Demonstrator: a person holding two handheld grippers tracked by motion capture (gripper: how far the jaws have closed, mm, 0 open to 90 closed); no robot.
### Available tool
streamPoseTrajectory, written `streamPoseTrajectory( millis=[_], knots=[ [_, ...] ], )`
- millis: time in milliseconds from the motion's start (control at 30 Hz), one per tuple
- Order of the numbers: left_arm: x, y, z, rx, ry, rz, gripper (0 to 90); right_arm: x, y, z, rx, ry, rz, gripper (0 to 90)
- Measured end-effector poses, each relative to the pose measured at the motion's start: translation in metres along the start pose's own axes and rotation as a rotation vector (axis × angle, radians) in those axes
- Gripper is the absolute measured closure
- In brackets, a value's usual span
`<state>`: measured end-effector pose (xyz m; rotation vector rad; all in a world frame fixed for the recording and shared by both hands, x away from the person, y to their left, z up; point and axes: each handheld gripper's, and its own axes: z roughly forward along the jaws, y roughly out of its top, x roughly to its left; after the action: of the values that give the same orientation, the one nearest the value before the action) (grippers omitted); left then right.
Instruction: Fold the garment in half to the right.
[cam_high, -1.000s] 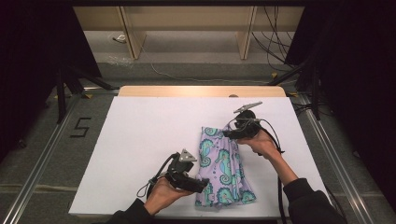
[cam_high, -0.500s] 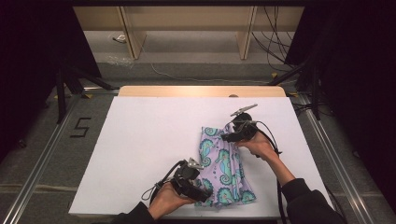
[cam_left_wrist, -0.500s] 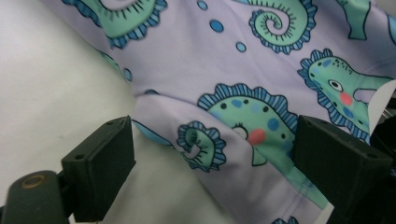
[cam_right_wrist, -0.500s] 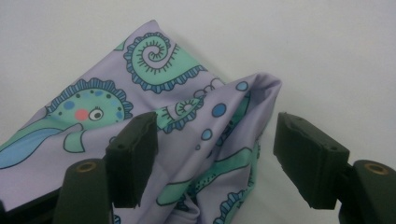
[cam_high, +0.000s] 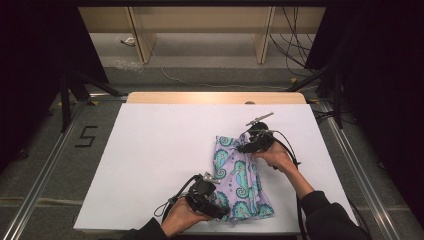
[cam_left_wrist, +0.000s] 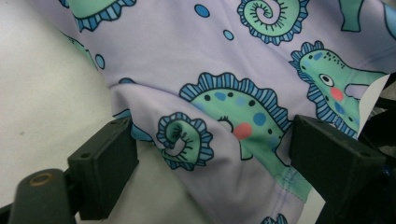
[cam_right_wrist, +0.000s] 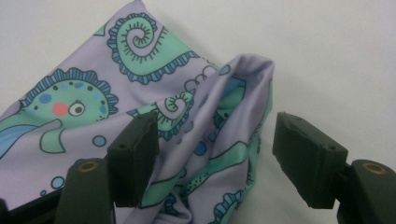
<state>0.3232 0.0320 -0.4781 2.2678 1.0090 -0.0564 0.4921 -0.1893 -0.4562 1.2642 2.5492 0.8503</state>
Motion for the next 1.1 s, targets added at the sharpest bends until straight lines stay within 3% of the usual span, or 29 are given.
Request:
streamPoseTrajectory(
  millis=[100,300,567,667,933,1100],
  knots=[
    [0.001,0.0,0.0,0.002,-0.004,-0.003,15.5,-0.003,-0.001,0.004,0.011,0.005,0.009,33.0],
    [0.006,0.001,-0.005,-0.013,-0.042,-0.046,16.2,-0.004,-0.003,0.01,0.037,0.01,0.013,35.7],
    [0.005,0.0,-0.005,0.015,-0.026,-0.032,20.1,-0.003,-0.005,0.015,0.047,0.011,-0.015,44.0],
    [0.002,-0.001,-0.004,0.011,-0.007,-0.008,24.2,-0.003,-0.006,0.015,0.042,0.014,-0.02,48.0],
    [-0.002,-0.004,-0.003,-0.003,-0.013,0.033,42.9,-0.001,-0.006,0.015,0.034,0.031,-0.022,61.4],
    [-0.001,-0.005,-0.001,-0.02,-0.052,0.025,62.5,0.0,-0.007,0.015,0.028,0.054,-0.02,69.8]
  ],
)
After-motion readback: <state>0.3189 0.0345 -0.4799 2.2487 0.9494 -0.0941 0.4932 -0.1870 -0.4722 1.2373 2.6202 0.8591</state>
